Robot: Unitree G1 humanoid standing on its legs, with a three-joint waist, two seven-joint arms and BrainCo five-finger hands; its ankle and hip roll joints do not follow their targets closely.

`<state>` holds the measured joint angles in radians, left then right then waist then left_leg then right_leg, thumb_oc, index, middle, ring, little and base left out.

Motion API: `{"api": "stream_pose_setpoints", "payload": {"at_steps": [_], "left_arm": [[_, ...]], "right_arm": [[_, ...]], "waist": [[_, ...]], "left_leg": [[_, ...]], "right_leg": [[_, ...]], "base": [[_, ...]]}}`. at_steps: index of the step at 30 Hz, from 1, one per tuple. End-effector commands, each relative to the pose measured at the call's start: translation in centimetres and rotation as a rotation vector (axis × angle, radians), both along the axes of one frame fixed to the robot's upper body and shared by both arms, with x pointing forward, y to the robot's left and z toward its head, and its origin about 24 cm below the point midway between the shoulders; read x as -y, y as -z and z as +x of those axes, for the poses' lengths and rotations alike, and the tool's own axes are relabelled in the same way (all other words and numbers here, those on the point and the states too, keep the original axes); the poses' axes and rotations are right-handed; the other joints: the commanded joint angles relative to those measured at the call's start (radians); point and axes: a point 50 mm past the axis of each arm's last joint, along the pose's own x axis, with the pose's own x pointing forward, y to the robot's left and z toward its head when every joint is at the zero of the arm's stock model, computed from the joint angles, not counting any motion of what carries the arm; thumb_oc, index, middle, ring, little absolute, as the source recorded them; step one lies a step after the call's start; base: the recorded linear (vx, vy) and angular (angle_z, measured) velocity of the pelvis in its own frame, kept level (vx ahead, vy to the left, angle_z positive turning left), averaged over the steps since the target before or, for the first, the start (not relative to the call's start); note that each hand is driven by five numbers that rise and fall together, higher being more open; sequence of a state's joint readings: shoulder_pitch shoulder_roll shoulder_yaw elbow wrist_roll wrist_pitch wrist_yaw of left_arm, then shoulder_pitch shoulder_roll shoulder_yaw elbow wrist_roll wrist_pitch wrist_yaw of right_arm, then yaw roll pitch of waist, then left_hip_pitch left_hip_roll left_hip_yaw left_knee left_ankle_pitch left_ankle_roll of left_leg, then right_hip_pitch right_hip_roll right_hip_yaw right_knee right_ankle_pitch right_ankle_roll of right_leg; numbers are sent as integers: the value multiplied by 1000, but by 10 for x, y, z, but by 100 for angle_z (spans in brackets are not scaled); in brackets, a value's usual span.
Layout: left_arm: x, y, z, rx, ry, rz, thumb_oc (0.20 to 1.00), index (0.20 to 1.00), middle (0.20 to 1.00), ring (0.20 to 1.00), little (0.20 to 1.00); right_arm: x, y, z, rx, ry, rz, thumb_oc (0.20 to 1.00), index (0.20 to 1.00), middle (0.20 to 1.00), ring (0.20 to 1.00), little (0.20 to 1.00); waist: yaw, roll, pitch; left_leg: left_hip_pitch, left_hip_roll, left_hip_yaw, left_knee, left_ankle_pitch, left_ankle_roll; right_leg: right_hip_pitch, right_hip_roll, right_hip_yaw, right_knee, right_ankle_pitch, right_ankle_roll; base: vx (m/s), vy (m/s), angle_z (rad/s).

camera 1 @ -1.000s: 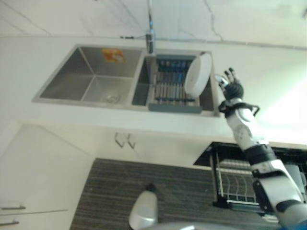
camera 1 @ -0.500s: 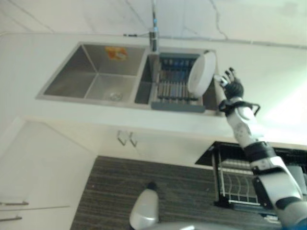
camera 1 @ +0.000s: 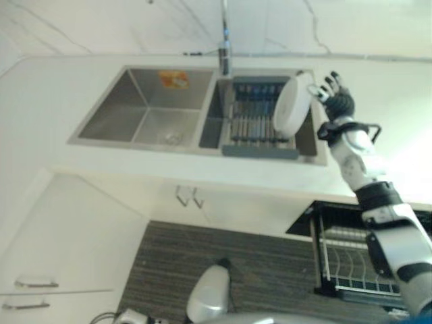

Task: Place the dishes in the dishwasher.

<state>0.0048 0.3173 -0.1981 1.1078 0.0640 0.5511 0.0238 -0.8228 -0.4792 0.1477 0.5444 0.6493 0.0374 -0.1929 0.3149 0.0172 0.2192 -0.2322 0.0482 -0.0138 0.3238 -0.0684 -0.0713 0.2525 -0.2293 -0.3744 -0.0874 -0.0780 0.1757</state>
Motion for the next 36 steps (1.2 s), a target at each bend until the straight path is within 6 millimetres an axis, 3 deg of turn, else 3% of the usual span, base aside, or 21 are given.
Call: {"api": "stream_pose_setpoints", "payload": {"at_steps": [1,13,36], "left_arm": [[-29,-8,-32,-154,46,99,1000,1000,1000,1000,1000],[-27,-7,-28,-156,51,96,1000,1000,1000,1000,1000],[-29,-10,-15,-125,49,101,1000,1000,1000,1000,1000]], "right_arm": [[0,-16,1,63,-9,-3,1000,1000,1000,1000,1000],[2,-3,5,-2,15,3,1000,1000,1000,1000,1000],[-3,-5,10,-24,8,-27,1000,1000,1000,1000,1000]], "waist": [[17,-18,-64],[23,-7,-61],[31,-4,-35]], "left_leg": [[-96,63,-58,-101,109,-53],[-121,58,-72,-92,119,-57],[-166,61,-89,-80,136,-62]], "right_leg": [[60,-19,-17,22,-6,34],[63,-30,-20,23,-6,40],[45,-33,-8,28,-13,43]], "base": [[0,0,0],[6,9,2],[0,0,0]]}}
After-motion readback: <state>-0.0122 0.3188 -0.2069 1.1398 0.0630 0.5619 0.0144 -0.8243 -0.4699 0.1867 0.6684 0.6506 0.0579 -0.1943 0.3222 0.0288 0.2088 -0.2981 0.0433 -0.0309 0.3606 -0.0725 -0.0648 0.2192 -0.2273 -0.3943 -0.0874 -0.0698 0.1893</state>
